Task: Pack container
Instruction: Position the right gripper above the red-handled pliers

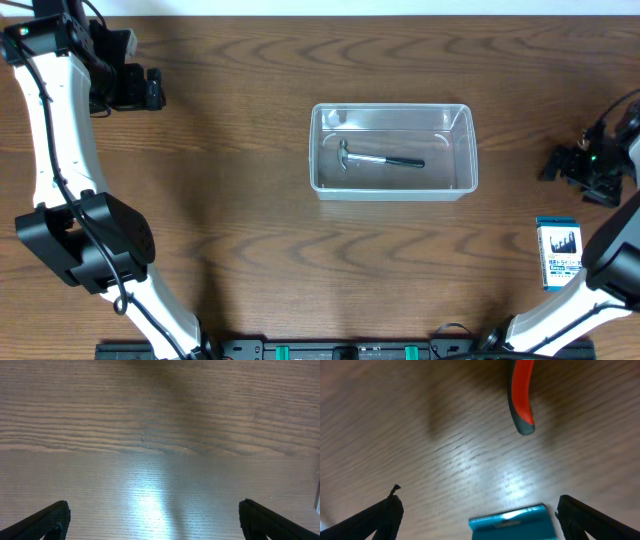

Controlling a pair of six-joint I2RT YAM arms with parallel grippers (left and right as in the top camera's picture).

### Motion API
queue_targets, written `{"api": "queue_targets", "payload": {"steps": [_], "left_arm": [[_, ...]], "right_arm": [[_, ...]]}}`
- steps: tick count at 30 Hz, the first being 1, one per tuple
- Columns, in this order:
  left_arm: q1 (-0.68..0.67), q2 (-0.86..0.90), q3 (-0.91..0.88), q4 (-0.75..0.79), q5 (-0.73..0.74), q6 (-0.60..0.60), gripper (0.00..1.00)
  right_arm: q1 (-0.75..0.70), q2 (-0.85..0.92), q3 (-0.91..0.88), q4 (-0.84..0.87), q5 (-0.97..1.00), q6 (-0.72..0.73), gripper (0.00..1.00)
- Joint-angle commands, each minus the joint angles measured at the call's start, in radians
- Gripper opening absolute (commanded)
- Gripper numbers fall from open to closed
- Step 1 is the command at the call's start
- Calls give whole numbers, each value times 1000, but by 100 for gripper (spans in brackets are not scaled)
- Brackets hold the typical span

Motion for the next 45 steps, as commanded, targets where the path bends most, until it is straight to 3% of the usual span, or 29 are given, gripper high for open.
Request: {"api": "queue_targets", "payload": {"steps": [1, 18, 45], "left_arm": [[3, 12, -7, -3, 13, -2, 98], [3, 12, -7, -3, 13, -2, 98], [3, 12, -7, -3, 13, -2, 98]], "right_arm": [[4, 13, 6, 13, 9, 60, 99], [12, 65, 217, 48, 44, -31, 99], [24, 135, 220, 107, 40, 51, 99]]}}
